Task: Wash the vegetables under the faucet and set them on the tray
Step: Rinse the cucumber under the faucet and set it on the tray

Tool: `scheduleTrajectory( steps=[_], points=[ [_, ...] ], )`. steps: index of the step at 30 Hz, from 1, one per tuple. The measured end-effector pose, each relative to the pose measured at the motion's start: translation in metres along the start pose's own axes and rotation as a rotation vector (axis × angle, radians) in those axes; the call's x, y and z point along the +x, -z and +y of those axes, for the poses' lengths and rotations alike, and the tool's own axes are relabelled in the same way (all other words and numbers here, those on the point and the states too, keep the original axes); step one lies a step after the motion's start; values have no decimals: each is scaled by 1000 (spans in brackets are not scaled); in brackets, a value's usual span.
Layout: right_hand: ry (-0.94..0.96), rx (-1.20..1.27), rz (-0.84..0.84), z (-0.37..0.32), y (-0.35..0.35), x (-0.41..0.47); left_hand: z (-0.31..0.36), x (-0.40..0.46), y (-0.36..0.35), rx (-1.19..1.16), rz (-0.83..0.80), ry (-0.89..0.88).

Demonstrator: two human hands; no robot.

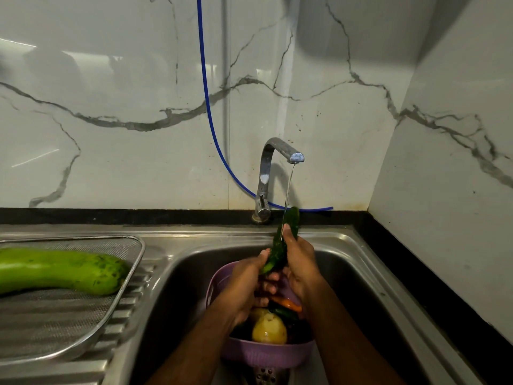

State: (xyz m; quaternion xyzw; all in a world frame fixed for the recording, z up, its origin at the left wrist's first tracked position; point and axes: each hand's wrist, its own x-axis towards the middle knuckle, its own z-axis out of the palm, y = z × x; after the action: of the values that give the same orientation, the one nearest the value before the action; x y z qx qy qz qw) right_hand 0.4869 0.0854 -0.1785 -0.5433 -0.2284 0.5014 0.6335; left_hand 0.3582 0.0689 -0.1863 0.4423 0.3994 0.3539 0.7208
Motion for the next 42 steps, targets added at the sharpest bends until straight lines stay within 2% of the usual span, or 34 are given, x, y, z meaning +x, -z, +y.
scheduleTrajectory(
  steps=[4, 7, 11, 15, 19, 23, 28, 37, 42],
  points=[
    [-41, 135, -64, -5, 5, -3, -6, 3, -1, 184, 102, -216],
    [-102, 188, -147, -2, 4, -6, -6, 3, -2, 244, 197, -270],
    [-112, 181, -266, 0, 3, -9, -1, 7, 5, 191, 209, -208],
    [-106, 186, -280, 1, 4, -9, -3, 8, 7, 237, 154, -186],
    [-123, 208, -330, 3, 9, -13, -3, 12, -2, 61, 17, -102],
    [-59, 238, -321, -1, 12, -12, -2, 15, -13, -61, -53, -9],
    [-40, 298, -257, -5, 13, -9, -1, 12, -19, -109, -54, 38],
    [9, 291, -102, -4, 0, -10, -6, 13, -12, -35, 23, -43],
    [-8, 265, -186, -5, 5, -12, -7, 14, -8, -51, 49, -57]
  ],
)
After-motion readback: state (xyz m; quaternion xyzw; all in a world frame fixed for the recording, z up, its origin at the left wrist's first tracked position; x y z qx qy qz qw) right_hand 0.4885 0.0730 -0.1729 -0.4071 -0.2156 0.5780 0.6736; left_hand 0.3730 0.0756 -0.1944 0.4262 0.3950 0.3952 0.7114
